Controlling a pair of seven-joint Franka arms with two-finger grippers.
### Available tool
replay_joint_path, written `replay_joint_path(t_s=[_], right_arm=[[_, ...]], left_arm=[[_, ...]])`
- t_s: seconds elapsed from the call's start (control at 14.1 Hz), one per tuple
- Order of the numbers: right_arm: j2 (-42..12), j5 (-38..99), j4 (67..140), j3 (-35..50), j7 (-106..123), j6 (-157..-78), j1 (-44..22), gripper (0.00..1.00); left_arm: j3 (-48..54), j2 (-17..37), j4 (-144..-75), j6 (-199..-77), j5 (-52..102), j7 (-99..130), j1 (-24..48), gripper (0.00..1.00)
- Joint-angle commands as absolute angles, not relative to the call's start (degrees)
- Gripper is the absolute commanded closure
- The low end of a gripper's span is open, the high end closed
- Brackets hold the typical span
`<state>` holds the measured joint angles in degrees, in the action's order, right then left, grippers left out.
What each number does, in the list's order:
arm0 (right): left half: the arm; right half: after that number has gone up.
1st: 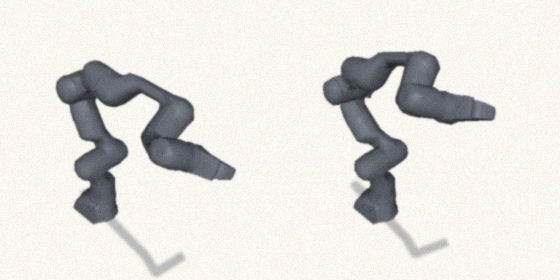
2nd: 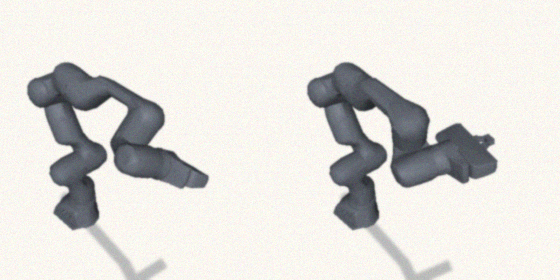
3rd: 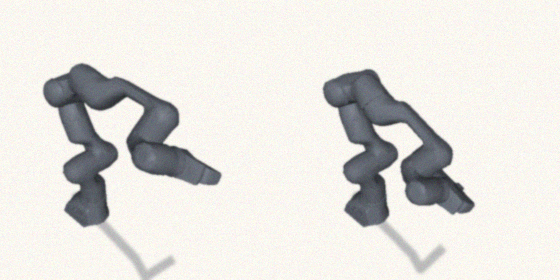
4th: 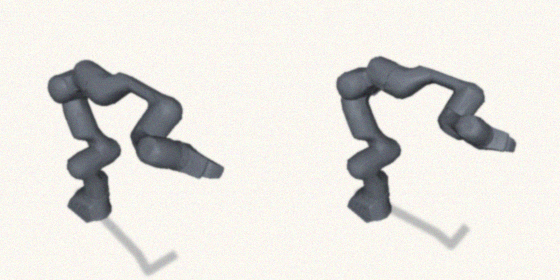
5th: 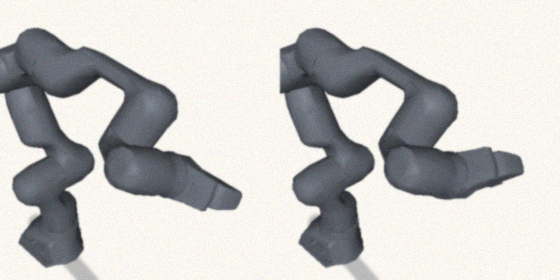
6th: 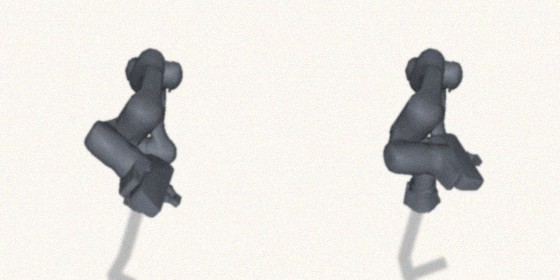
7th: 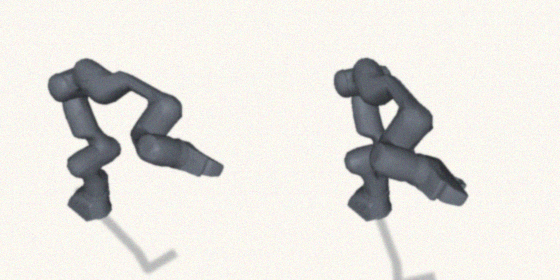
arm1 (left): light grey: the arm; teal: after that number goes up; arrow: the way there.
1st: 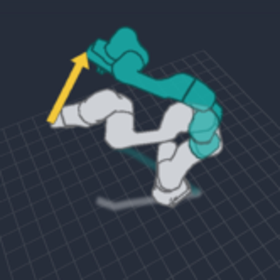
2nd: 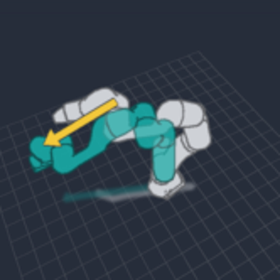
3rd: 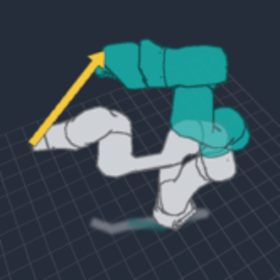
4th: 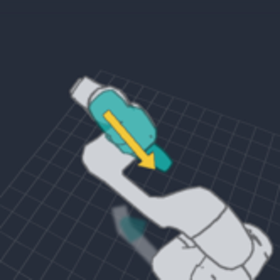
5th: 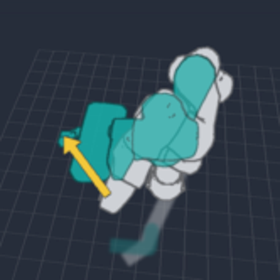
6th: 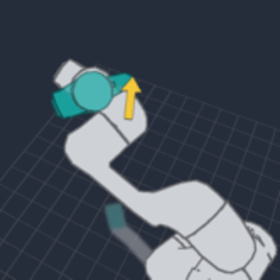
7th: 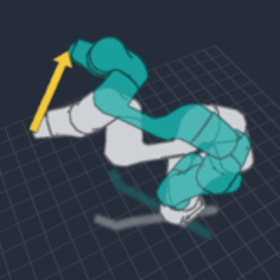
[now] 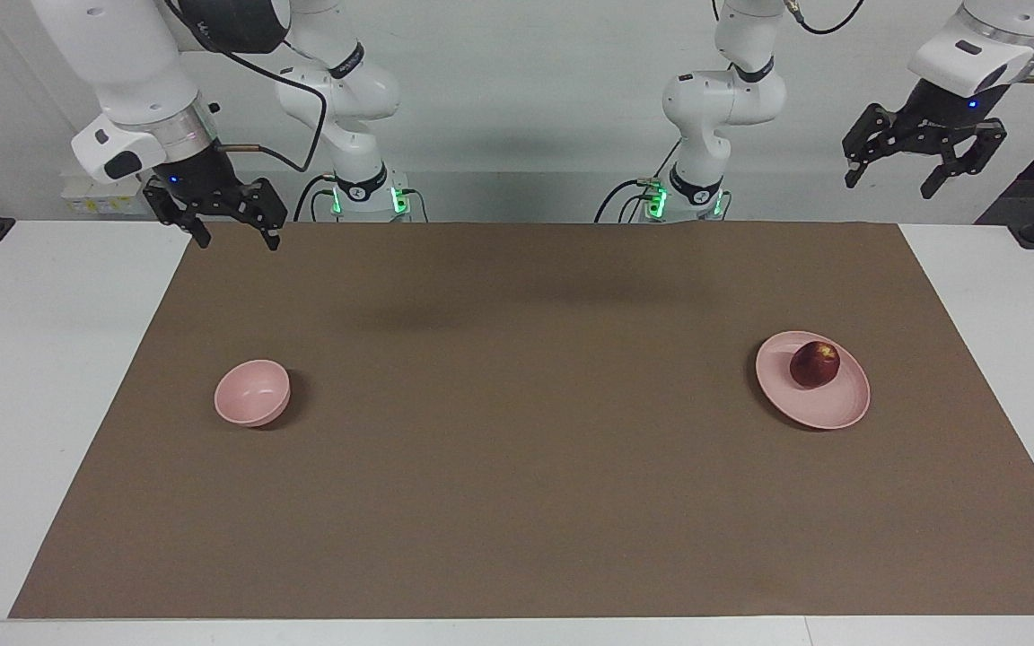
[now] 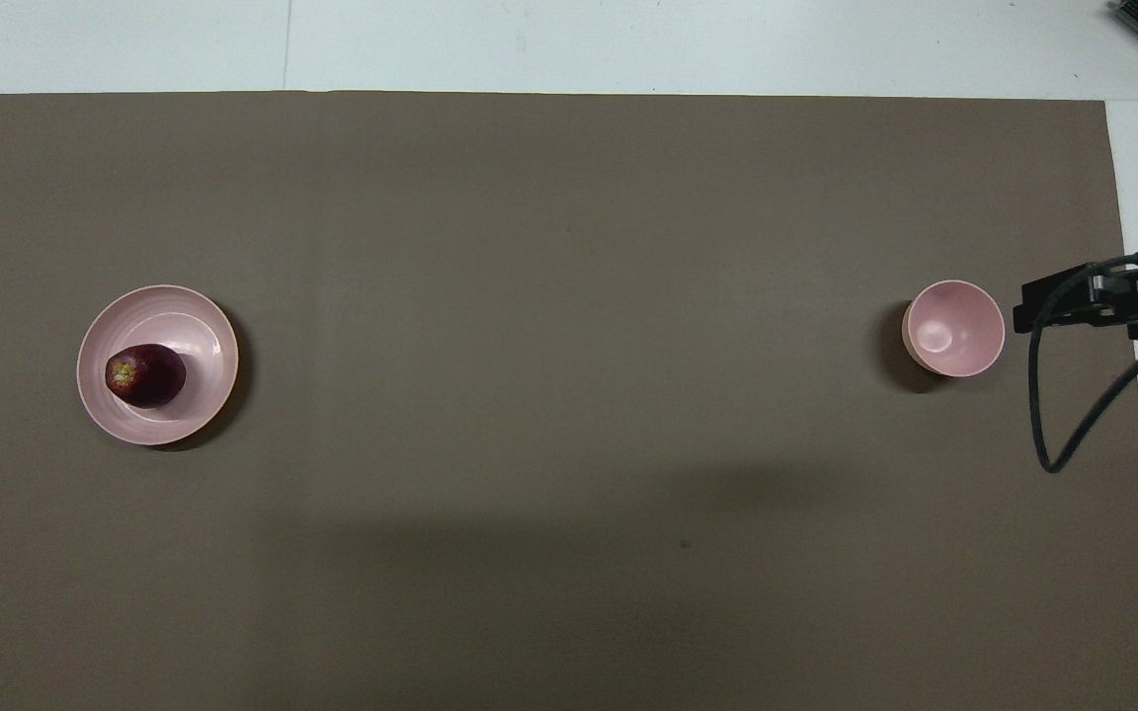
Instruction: Move apple from plate to bowl
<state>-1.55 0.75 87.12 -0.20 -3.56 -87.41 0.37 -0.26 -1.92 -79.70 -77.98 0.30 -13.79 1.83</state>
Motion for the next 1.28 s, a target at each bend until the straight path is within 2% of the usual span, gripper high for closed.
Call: replay_joint_path(t_s=[0.0,0.28,0.85,1.21], right_arm=[[-2.02,1.32,86.13,0.70,-1.93,-85.96,0.79,0.00],[-1.93,1.32,86.31,0.70,-1.93,-85.69,0.88,0.00],[-1.76,1.32,86.31,0.70,-1.93,-85.52,0.88,0.00],[-1.76,1.32,86.40,0.70,-1.93,-85.43,0.88,0.00]], left_arm=[[-0.26,-4.57,-83.49,-80.59,0.44,-13.97,1.67,0.00],[-0.53,-5.10,-85.86,-83.66,1.41,-14.06,1.58,0.00],[-0.97,-5.45,-95.09,-92.71,1.58,-14.76,1.67,0.00],[-2.10,-5.45,-104.92,-101.75,1.58,-16.52,1.58,0.00]])
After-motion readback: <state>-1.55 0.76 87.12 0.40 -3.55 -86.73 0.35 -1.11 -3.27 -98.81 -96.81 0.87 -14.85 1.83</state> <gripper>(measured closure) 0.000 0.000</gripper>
